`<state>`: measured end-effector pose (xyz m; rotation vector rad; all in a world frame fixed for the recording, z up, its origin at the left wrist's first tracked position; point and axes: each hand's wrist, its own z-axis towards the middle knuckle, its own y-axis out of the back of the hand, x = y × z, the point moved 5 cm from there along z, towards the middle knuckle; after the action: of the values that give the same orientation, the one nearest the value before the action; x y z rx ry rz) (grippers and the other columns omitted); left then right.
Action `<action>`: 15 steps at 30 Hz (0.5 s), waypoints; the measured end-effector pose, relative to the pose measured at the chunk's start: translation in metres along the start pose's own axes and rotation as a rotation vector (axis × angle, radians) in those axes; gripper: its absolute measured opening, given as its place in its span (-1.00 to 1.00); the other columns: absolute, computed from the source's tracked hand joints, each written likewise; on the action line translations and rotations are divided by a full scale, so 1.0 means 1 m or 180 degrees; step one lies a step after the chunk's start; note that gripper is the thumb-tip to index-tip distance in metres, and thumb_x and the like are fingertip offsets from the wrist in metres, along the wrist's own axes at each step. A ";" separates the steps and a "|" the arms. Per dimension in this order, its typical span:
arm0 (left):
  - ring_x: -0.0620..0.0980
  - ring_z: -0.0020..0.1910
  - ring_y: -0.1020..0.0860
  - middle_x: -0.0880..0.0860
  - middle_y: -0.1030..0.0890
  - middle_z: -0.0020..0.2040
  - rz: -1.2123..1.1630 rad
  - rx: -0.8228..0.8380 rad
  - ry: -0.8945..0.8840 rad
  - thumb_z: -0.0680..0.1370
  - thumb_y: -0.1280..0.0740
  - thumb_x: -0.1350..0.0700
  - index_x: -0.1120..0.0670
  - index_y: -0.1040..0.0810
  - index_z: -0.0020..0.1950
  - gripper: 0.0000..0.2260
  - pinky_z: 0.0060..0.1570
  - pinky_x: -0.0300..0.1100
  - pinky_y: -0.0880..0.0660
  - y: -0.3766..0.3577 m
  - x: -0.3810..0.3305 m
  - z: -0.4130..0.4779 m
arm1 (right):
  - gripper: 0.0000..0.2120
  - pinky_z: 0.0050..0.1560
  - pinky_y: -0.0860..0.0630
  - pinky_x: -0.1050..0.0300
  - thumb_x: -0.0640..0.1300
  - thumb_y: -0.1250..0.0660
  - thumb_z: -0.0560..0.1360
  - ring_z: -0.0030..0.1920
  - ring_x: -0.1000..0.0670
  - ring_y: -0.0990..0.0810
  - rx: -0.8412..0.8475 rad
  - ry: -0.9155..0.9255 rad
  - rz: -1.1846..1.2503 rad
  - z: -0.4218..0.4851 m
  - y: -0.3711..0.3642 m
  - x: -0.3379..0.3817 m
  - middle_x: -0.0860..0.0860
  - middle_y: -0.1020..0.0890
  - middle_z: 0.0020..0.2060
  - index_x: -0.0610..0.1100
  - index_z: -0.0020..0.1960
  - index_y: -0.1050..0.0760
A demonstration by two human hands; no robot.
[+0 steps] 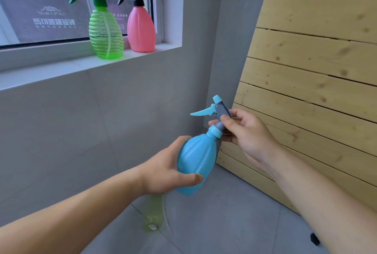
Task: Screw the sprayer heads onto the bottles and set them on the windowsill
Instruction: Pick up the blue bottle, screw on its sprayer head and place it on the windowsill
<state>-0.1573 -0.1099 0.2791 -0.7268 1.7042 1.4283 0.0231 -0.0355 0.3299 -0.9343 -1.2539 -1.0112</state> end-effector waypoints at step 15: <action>0.07 0.12 -0.67 0.06 -0.66 0.17 -0.0556 0.0314 0.0199 0.32 -0.53 0.05 -0.11 -0.44 0.37 -0.37 0.09 0.04 -0.67 0.004 0.007 -0.008 | -0.62 0.00 -0.57 0.14 -0.32 -0.34 0.44 0.04 -0.01 -0.64 0.1423 -0.0344 -0.0055 0.001 -0.016 -0.011 -0.13 -0.64 0.06 -0.27 0.24 -0.42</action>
<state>-0.1660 -0.1166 0.2760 -0.8514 1.7011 1.2047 0.0074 -0.0383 0.3195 -0.6354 -1.5021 -0.6577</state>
